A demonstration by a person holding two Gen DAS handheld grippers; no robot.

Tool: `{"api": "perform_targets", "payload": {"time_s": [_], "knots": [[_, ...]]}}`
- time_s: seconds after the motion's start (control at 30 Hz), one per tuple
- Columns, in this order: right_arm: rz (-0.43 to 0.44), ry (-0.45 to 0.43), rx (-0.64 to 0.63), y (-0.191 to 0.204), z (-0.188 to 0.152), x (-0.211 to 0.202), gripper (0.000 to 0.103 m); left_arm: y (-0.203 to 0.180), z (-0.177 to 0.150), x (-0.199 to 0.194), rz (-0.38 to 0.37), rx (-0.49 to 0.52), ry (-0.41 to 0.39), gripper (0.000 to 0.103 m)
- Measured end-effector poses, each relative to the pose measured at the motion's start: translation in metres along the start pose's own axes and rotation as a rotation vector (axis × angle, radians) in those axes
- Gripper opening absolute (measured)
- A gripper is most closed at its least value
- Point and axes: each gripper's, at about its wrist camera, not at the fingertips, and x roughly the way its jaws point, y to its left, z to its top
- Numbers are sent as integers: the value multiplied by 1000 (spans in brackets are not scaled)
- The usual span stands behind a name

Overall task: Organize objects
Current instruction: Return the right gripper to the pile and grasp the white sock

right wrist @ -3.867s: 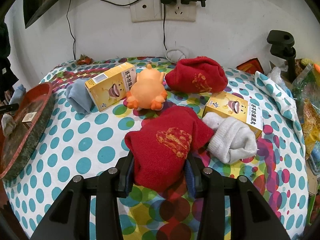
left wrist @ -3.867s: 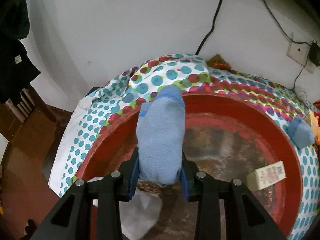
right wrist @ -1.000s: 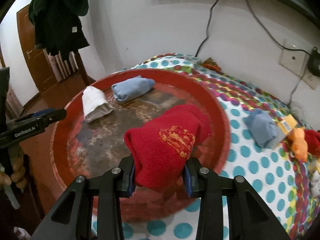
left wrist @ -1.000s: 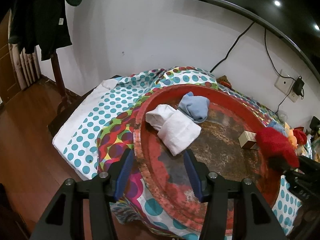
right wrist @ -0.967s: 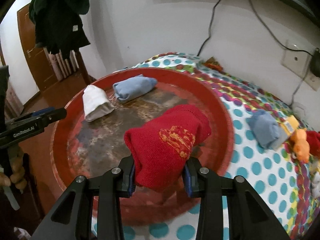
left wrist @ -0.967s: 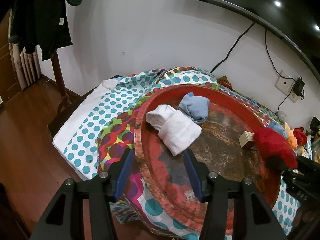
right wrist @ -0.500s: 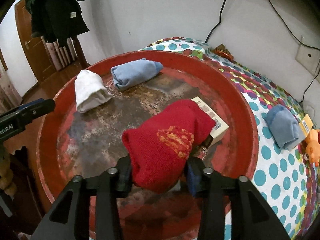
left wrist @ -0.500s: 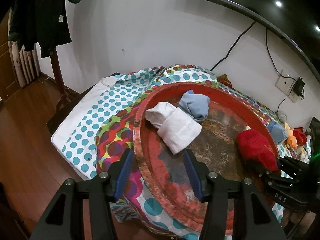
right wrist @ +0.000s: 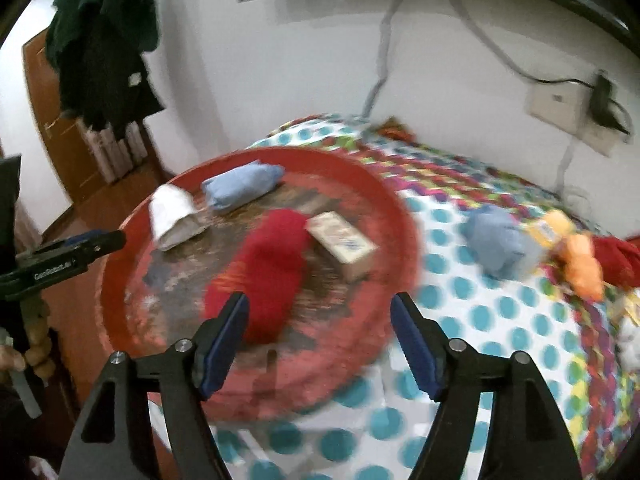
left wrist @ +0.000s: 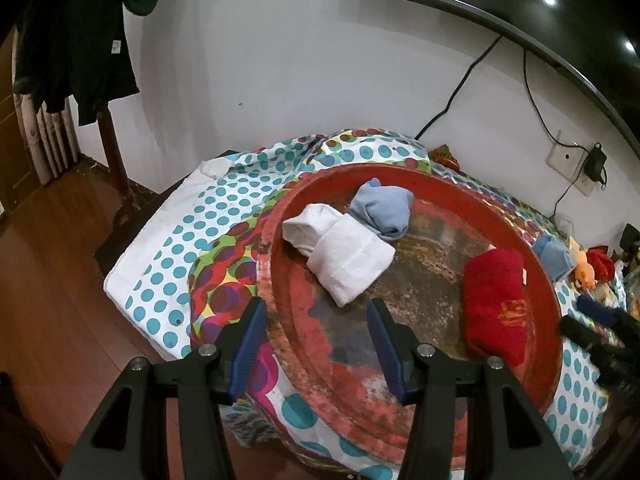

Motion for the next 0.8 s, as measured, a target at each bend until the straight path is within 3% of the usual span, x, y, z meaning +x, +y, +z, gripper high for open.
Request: {"api": "perform_targets", "payload": {"time_s": [0.4,0.53,0.8], "knots": [[-372,61,259,-181,-59,-39,71,-8,-2,3,8,38,10,53],[-414,85,307,-225,-80,-49,70,-15,-4,5,14,69,12,53],[-430,82,360,-260,-82,-46,71,-39,-12,7,-19,168,9,54]]}}
